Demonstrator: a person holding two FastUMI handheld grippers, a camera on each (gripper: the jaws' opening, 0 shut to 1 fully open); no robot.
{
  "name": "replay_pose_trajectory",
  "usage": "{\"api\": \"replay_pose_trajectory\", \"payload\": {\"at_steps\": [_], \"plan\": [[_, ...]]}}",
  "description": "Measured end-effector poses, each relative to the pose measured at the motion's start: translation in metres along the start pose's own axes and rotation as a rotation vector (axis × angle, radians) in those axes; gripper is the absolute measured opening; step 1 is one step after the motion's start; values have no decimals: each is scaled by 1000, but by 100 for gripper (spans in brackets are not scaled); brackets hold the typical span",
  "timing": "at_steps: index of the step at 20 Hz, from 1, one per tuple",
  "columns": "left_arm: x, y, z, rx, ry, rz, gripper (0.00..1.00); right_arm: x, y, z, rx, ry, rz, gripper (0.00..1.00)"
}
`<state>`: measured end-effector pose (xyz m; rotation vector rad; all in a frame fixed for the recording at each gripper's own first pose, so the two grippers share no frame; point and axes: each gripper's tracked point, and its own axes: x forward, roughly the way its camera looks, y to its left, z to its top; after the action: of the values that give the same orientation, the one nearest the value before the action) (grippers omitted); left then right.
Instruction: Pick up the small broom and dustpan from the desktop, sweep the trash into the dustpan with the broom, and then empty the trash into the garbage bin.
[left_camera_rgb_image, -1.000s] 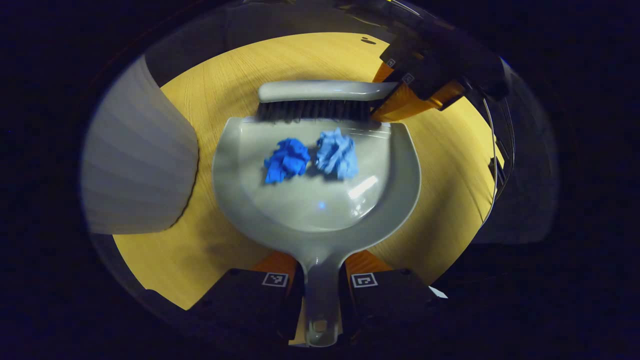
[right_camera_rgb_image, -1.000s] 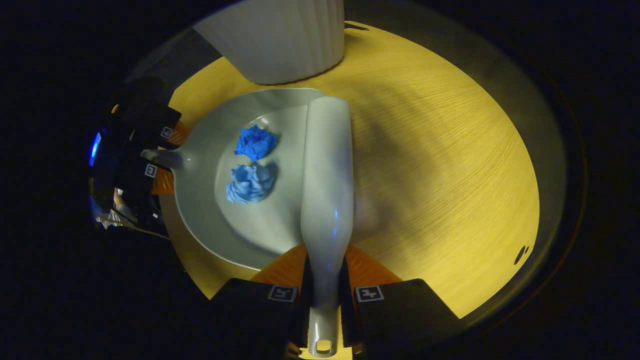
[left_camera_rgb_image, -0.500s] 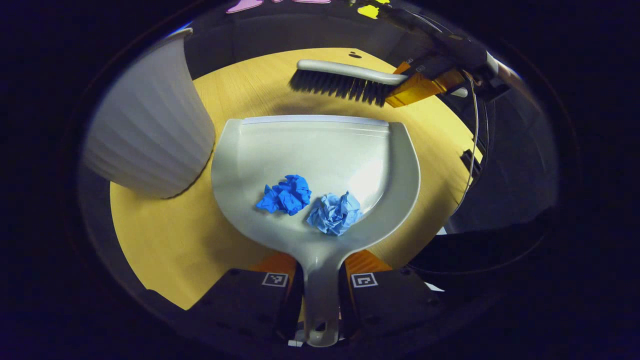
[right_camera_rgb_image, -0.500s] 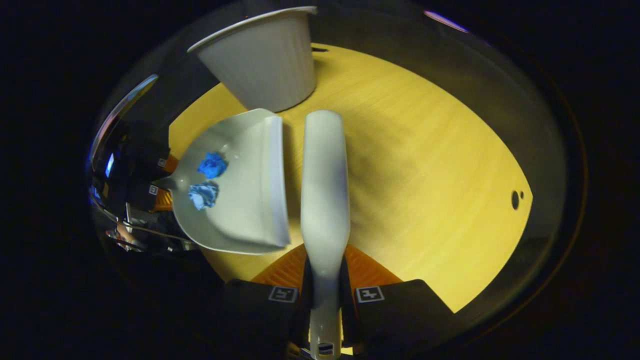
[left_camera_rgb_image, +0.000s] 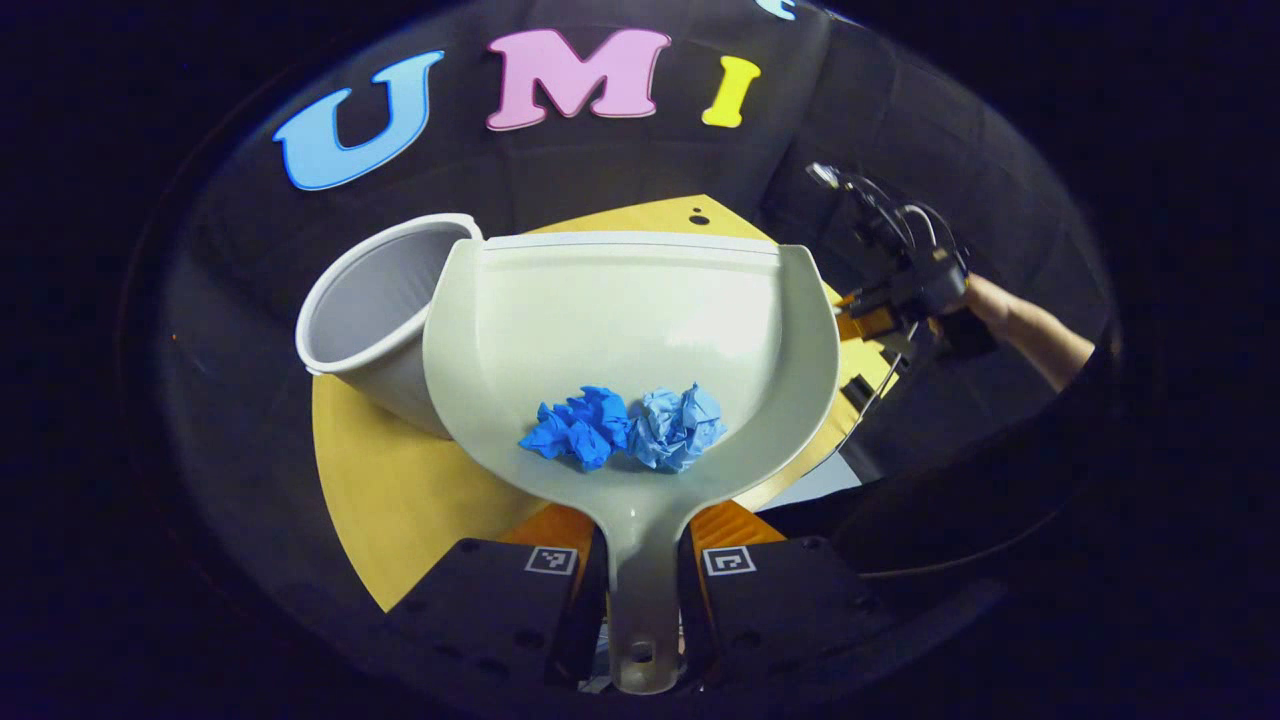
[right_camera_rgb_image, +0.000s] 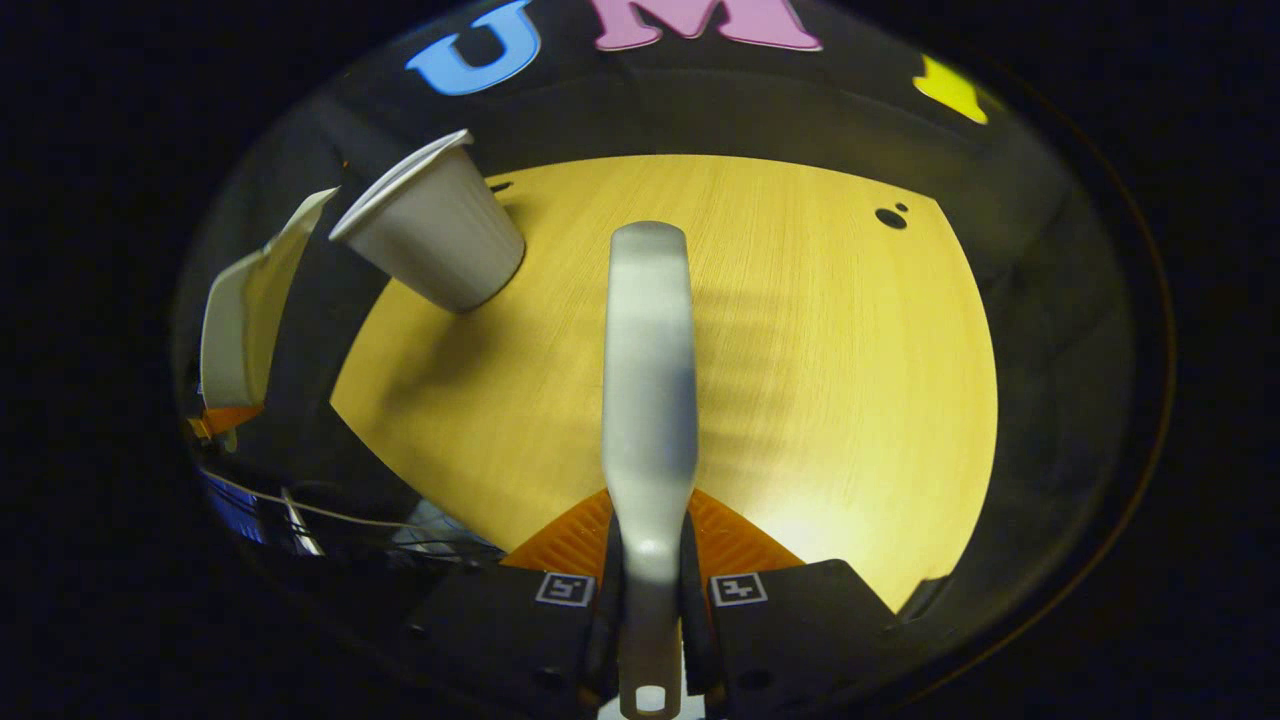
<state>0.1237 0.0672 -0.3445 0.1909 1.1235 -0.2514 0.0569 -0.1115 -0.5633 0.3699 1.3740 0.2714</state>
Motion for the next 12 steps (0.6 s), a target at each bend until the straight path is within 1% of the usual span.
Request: {"api": "replay_pose_trajectory", "payload": {"at_steps": [2,3,6,7,9,10,11,12], "plan": [[-1,5,-1,-49,-4,72,29,-3,5,-7,39,-25,-9,28],[0,8,-4,-85,12,109,29,-2,6,-7,51,-43,-9,28],[11,4,-5,-209,28,169,29,2,6,-16,75,-71,25,28],[16,7,-7,-233,48,205,29,3,5,-17,83,-78,35,28],[29,9,-16,-208,105,281,29,6,4,-17,100,-75,48,28],[28,7,-19,-187,149,314,29,5,5,-16,103,-67,47,28],[31,3,-24,-184,187,342,29,6,5,-17,103,-55,39,28],[29,-2,-25,-176,233,353,29,5,6,-18,97,-36,35,28]]}}
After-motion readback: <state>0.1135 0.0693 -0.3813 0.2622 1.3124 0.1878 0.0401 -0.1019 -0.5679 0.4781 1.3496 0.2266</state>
